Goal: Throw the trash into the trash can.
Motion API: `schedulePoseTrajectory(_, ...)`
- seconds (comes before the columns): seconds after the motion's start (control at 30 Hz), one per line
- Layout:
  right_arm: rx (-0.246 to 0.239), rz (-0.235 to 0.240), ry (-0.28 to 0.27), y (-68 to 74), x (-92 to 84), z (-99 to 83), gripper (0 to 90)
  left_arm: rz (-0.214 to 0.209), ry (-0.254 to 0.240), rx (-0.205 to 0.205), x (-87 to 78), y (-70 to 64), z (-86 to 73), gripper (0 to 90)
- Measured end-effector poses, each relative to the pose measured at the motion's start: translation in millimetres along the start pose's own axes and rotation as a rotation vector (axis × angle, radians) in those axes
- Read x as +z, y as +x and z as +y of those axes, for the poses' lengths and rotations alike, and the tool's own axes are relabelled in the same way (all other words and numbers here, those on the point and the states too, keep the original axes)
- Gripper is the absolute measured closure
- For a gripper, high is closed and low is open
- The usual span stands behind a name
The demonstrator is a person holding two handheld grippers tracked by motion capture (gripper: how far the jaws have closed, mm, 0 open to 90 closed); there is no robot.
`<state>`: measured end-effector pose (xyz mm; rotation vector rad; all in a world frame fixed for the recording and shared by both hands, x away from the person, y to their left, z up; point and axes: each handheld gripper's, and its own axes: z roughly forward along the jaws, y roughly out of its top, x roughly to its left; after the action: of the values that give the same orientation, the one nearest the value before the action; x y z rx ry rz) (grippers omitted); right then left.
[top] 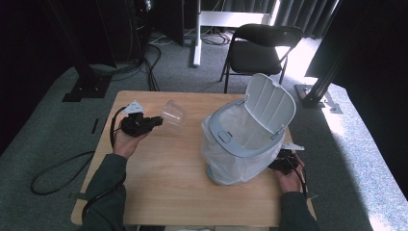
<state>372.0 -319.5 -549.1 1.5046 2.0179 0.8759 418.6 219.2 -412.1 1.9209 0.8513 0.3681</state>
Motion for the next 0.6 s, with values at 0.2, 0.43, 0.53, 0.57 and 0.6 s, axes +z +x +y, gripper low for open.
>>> schedulePoseTrajectory(0.2, 0.001, 0.001, 0.001, 0.1, -0.1, 0.0, 16.1, -0.016, -0.018, 0.012, -4.5, -5.0, 9.3, 83.7)
schedulePoseTrajectory(0.43, 0.001, 0.001, 0.001, 0.1, -0.1, 0.0, 16.1, -0.032, -0.047, 0.023, -9.2, -11.0, 19.7, 83.7)
schedulePoseTrajectory(0.53, 0.000, 0.000, 0.000, 0.0, 0.0, 0.0, 16.0, -0.040, -0.058, 0.031, -11.6, -13.7, 24.3, 83.7)
schedulePoseTrajectory(0.57, 0.000, 0.000, 0.000, 0.0, 0.0, 0.0, 16.1, -0.041, -0.060, 0.034, -12.6, -14.8, 25.8, 83.7)
schedulePoseTrajectory(0.6, 0.002, 0.001, 0.001, 0.1, -0.1, 0.0, 16.1, -0.043, -0.064, 0.037, -13.2, -16.0, 27.2, 83.7)
